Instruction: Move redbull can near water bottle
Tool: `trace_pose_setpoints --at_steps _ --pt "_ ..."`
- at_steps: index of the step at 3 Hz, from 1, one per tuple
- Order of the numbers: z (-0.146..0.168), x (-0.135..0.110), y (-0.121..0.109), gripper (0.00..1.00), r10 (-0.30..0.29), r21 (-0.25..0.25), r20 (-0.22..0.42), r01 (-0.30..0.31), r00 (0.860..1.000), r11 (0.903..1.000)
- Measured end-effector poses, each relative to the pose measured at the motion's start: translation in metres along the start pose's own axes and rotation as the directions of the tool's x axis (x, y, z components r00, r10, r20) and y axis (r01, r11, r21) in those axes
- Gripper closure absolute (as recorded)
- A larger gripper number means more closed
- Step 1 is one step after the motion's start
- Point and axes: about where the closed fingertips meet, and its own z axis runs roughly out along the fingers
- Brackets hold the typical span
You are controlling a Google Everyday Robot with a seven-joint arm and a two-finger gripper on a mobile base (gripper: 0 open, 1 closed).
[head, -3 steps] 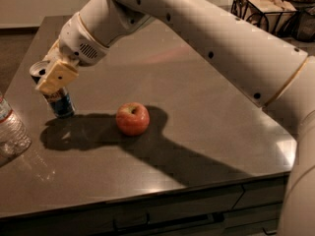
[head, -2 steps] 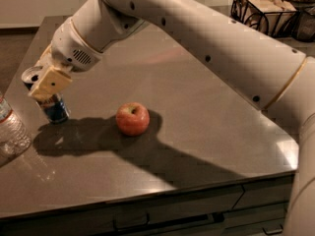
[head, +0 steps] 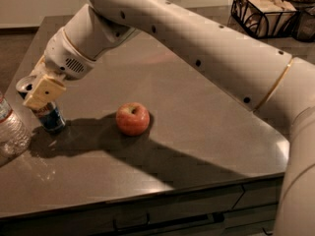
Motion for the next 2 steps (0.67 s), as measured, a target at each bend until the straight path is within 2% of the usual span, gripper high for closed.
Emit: trace_pose_setpoints --at_steps 2 --pt "0.0111 0.0107 -0.0005 0.36 0.046 -0.026 -0.002 -0.046 0.999 0.9986"
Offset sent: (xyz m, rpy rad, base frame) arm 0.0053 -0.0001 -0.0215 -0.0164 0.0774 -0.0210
